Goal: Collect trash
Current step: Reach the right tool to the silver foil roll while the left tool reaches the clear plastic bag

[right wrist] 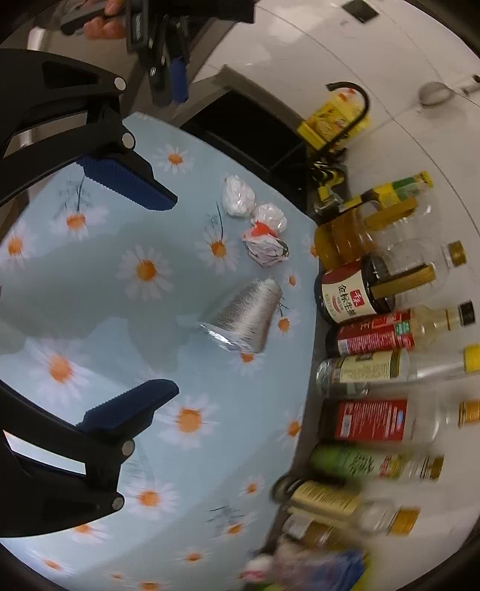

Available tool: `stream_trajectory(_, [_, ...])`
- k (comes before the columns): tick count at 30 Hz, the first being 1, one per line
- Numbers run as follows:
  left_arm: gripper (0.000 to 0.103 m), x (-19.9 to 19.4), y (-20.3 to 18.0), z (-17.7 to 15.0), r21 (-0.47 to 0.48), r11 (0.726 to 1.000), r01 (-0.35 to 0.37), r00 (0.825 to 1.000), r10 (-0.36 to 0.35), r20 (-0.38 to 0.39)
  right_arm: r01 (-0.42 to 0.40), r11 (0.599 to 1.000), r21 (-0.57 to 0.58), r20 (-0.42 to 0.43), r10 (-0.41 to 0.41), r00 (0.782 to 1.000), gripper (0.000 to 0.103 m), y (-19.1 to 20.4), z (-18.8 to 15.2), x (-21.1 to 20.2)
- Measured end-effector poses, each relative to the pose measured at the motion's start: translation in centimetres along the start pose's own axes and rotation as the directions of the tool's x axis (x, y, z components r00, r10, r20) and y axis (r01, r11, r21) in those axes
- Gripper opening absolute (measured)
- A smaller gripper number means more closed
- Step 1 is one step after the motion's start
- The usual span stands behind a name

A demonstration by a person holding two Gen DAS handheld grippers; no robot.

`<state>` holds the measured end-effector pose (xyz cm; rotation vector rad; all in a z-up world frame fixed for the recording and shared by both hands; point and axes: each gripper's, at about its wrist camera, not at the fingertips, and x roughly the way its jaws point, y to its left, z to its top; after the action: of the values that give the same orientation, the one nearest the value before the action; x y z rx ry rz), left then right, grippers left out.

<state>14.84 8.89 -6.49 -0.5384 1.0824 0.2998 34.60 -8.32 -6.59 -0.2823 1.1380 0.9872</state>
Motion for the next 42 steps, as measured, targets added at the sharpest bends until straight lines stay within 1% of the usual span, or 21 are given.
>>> stream_trajectory(5, [0.061, 0.6, -1.5, 1.0, -0.039, 0.999, -0.036, 0.999, 0.037, 0.005, -0.048, 0.994, -0.095, -0.055, 0.043, 0.998, 0.092, -1.2, 1.9, 2.9])
stream_trajectory(7, [0.061, 0.9, -2.0, 1.3, -0.052, 0.997, -0.048, 0.999, 0.048, 0.001, -0.060, 0.989, -0.138, -0.067, 0.051, 0.996, 0.092, -1.4, 2.4, 3.9])
stream_trajectory(8, [0.061, 1.1, -2.2, 1.4, -0.057, 0.997, -0.054, 0.999, 0.054, -0.002, -0.065, 0.982, -0.177, -0.078, 0.052, 0.996, 0.092, -1.6, 2.9, 4.8])
stream_trajectory(10, [0.061, 1.4, -2.5, 1.6, -0.067, 0.995, -0.068, 0.998, 0.067, -0.005, -0.062, 0.976, -0.211, -0.079, 0.046, 0.996, 0.093, -1.8, 3.5, 5.6])
stream_trajectory(11, [0.063, 1.7, -2.6, 1.8, -0.075, 0.994, -0.075, 0.997, 0.075, -0.008, -0.066, 0.973, -0.220, -0.087, 0.048, 0.995, 0.093, -2.1, 3.9, 6.3])
stream_trajectory(12, [0.072, 1.8, -2.6, 1.9, -0.082, 0.993, -0.085, 0.996, 0.085, -0.009, -0.078, 0.971, -0.225, -0.098, 0.057, 0.994, 0.094, -2.3, 4.3, 6.9])
stream_trajectory(13, [0.074, 1.8, -2.6, 2.0, -0.093, 0.991, -0.099, 0.995, 0.099, -0.004, -0.086, 0.969, -0.233, -0.105, 0.063, 0.992, 0.094, -2.4, 4.7, 7.4])
stream_trajectory(17, [0.075, 2.0, -2.7, 2.4, -0.113, 0.987, -0.116, 0.993, 0.116, -0.004, -0.101, 0.950, -0.295, -0.127, 0.066, 0.990, 0.094, -2.4, 5.5, 9.3])
stream_trajectory(20, [0.075, 2.2, -2.7, 2.6, -0.127, 0.983, -0.132, 0.991, 0.131, -0.011, -0.116, 0.941, -0.317, -0.145, 0.073, 0.987, 0.094, -2.3, 5.7, 10.5])
stream_trajectory(26, [0.075, 2.3, -3.0, 2.9, -0.133, 0.979, -0.156, 0.988, 0.156, -0.012, -0.144, 0.936, -0.322, -0.155, 0.098, 0.983, 0.094, -2.5, 6.0, 11.5])
stream_trajectory(27, [0.075, 2.3, -3.0, 3.0, -0.134, 0.978, -0.162, 0.987, 0.161, -0.015, -0.146, 0.934, -0.326, -0.153, 0.100, 0.983, 0.093, -2.5, 6.0, 11.5])
stream_trajectory(29, [0.075, 2.4, -2.9, 3.0, -0.139, 0.975, -0.171, 0.985, 0.170, -0.022, -0.155, 0.933, -0.326, -0.157, 0.109, 0.982, 0.088, -2.6, 6.1, 11.9])
stream_trajectory(30, [0.075, 2.5, -2.8, 3.0, -0.143, 0.974, -0.175, 0.985, 0.173, -0.026, -0.156, 0.932, -0.326, -0.160, 0.108, 0.981, 0.083, -2.5, 6.1, 12.0])
stream_trajectory(31, [0.075, 2.6, -2.7, 3.0, -0.146, 0.973, -0.180, 0.984, 0.178, -0.029, -0.155, 0.931, -0.329, -0.165, 0.104, 0.981, 0.075, -2.5, 6.0, 12.3])
stream_trajectory(32, [0.075, 2.6, -2.7, 3.0, -0.149, 0.972, -0.183, 0.983, 0.180, -0.030, -0.157, 0.930, -0.331, -0.174, 0.103, 0.979, 0.072, -2.5, 6.0, 12.5])
stream_trajectory(36, [0.075, 2.6, -2.6, 3.2, -0.160, 0.970, -0.181, 0.983, 0.180, -0.025, -0.168, 0.924, -0.344, -0.171, 0.115, 0.979, 0.069, -2.3, 6.0, 12.6])
stream_trajectory(42, [0.075, 3.0, -2.4, 3.5, -0.160, 0.970, -0.181, 0.983, 0.180, -0.022, -0.180, 0.929, -0.323, -0.160, 0.133, 0.978, 0.068, -2.6, 6.1, 11.9])
